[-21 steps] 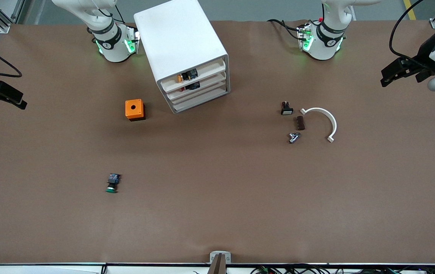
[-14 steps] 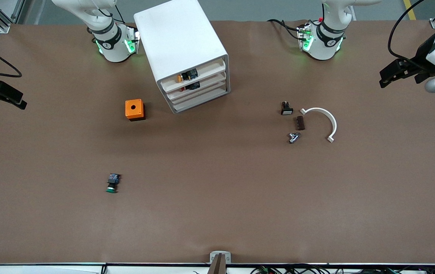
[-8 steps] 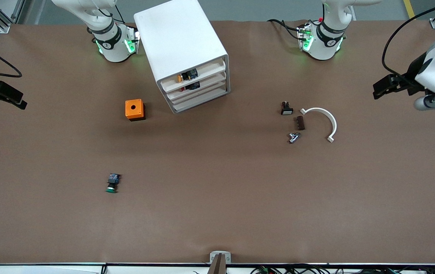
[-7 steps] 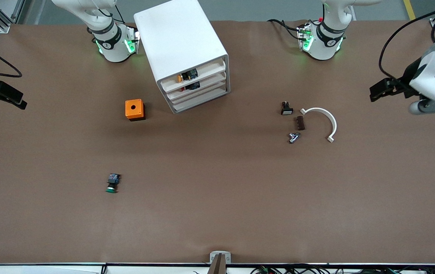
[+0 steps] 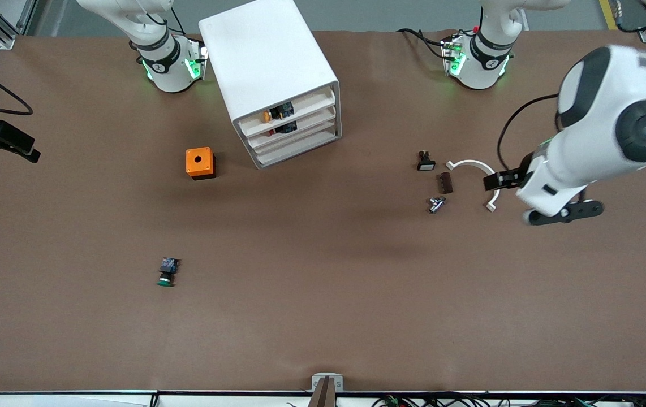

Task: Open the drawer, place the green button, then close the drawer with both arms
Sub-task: 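Move the left gripper toward the white cabinet's drawer handle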

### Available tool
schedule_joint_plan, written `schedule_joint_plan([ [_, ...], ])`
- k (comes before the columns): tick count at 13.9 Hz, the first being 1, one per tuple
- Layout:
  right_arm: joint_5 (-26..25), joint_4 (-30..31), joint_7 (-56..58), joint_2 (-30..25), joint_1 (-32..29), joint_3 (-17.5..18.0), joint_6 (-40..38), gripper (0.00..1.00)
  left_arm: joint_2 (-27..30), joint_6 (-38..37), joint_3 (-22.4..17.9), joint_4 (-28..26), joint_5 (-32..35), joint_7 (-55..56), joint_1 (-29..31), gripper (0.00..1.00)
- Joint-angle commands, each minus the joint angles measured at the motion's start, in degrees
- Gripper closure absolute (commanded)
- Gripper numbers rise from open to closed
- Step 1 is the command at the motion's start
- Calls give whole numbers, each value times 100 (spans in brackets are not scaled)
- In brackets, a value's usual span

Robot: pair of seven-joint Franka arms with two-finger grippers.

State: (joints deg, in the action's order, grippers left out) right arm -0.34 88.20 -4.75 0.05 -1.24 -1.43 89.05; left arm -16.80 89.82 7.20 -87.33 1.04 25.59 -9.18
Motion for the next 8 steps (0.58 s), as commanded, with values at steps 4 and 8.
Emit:
schedule_joint_plan([
  [4, -36, 92, -79, -119, -17, 28, 24, 0, -1210, 237, 0, 374, -218, 1718, -628, 0],
  [8, -36, 101, -79, -119, -25, 28, 24, 0, -1738, 229, -8, 401, -577, 3370, -945, 0],
])
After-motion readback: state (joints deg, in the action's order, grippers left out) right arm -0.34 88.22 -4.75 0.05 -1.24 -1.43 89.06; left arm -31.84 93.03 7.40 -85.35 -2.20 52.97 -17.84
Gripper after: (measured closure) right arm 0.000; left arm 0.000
